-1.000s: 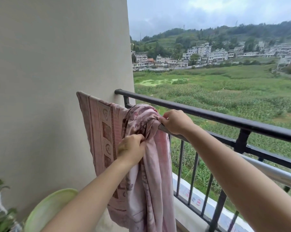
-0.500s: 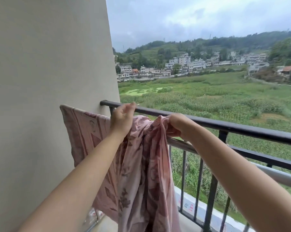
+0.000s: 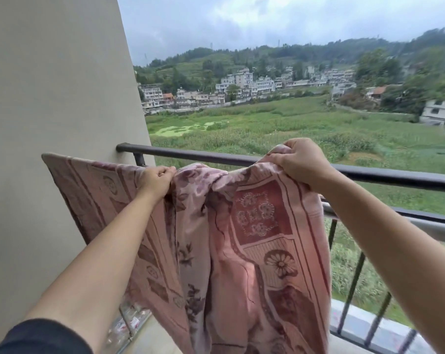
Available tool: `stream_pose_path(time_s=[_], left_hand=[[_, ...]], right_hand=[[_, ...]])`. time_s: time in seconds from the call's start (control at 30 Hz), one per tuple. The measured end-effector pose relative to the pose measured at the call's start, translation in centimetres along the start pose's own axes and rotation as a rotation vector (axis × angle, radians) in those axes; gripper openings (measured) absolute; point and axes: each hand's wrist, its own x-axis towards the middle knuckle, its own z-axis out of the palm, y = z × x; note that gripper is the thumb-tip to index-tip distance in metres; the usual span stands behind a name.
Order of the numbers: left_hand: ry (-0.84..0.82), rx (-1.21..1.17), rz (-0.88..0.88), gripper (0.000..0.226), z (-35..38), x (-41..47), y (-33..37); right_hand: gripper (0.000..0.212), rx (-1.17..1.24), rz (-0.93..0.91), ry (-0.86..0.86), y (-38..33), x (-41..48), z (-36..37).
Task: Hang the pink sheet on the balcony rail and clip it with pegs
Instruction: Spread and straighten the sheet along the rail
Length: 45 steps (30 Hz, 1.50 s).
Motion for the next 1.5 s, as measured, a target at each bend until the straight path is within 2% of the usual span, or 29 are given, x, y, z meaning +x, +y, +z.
stream_pose_path(time_s=[0.1, 0.2, 0.3, 0.37, 0.4, 0.47, 0.57, 0.63, 0.7, 0.8, 0.87, 1.03, 1.1, 1.2, 1.3, 1.37, 1.43, 1.5], left_hand=[[-0.005, -0.03, 0.001, 0.032, 0.2, 0.7, -0.3], [-0.032, -0.019, 0.032, 0.031, 0.4, 1.0, -0.6], [-0.097, 0.106, 0.085, 0.05, 0.6, 1.3, -2.0], [-0.144, 0.123, 0.139, 0.051, 0.4, 1.4, -2.5], [-0.178, 0.11, 0.153, 0.049, 0.0, 1.3, -2.6], [-0.244, 0.088, 0.201, 0.051, -0.9, 1.5, -3.2], [-0.293, 0.071, 0.241, 0.039, -2.0, 1.8, -3.9], [-0.306, 0.083, 0.259, 0.036, -2.6, 1.7, -3.7], [-0.307, 0.098, 0.269, 0.036, -2.9, 1.6, -3.6], [-0.31, 0.107, 0.272, 0.035, -2.8, 1.4, -3.6], [-0.302, 0.102, 0.265, 0.035, -2.8, 1.2, -3.3], [-0.266, 0.089, 0.282, 0.035, -2.3, 1.5, -3.9], [-0.264, 0.072, 0.289, 0.036, -1.7, 1.4, -4.0], [-0.228, 0.054, 0.302, 0.036, -1.4, 1.3, -4.0], [-0.218, 0.025, 0.283, 0.035, -1.6, 1.3, -4.0], [-0.212, 0.012, 0.278, 0.035, -1.7, 1.1, -3.9], [-0.205, 0.014, 0.278, 0.034, -1.8, 1.1, -3.8], [-0.204, 0.021, 0.286, 0.034, -1.9, 1.2, -3.9]], right_hand=[[0.02, -0.131, 0.052, 0.2, 0.6, -2.1, -3.5], [0.032, -0.377, 0.107, 0.429, 1.8, -4.7, -7.1], [0.051, -0.643, 0.306, 0.433, 2.5, -7.7, -6.2], [0.054, -0.831, 0.409, 0.448, 2.2, -9.5, -3.4], [0.049, -0.866, 0.38, 0.465, 1.8, -10.1, -1.7], [0.045, -0.779, 0.256, 0.459, 0.4, -10.7, 2.3], [0.059, -0.663, 0.083, 0.29, -2.7, -10.5, 8.3], [0.048, -0.722, -0.023, 0.202, -3.9, -10.4, 11.0], [0.027, -0.775, -0.11, 0.283, -4.1, -10.2, 11.0], [0.029, -0.892, -0.157, 0.429, -3.6, -10.6, 8.2], [0.032, -0.929, -0.053, 0.505, -2.5, -11.8, 5.3], [0.028, -0.847, 0.498, 0.798, 2.9, -17.4, -4.9], [0.028, -0.905, 0.559, 0.816, 3.8, -18.3, -5.8], [0.033, -0.907, 0.441, 0.743, 2.9, -16.7, -2.8], [0.044, -0.76, 0.224, 0.483, 0.4, -14.3, 3.3], [0.047, -0.769, 0.114, 0.353, -0.7, -13.2, 7.3], [0.037, -0.757, 0.039, 0.398, -1.3, -12.6, 8.8], [0.025, -0.78, -0.024, 0.492, -1.1, -12.6, 7.4]])
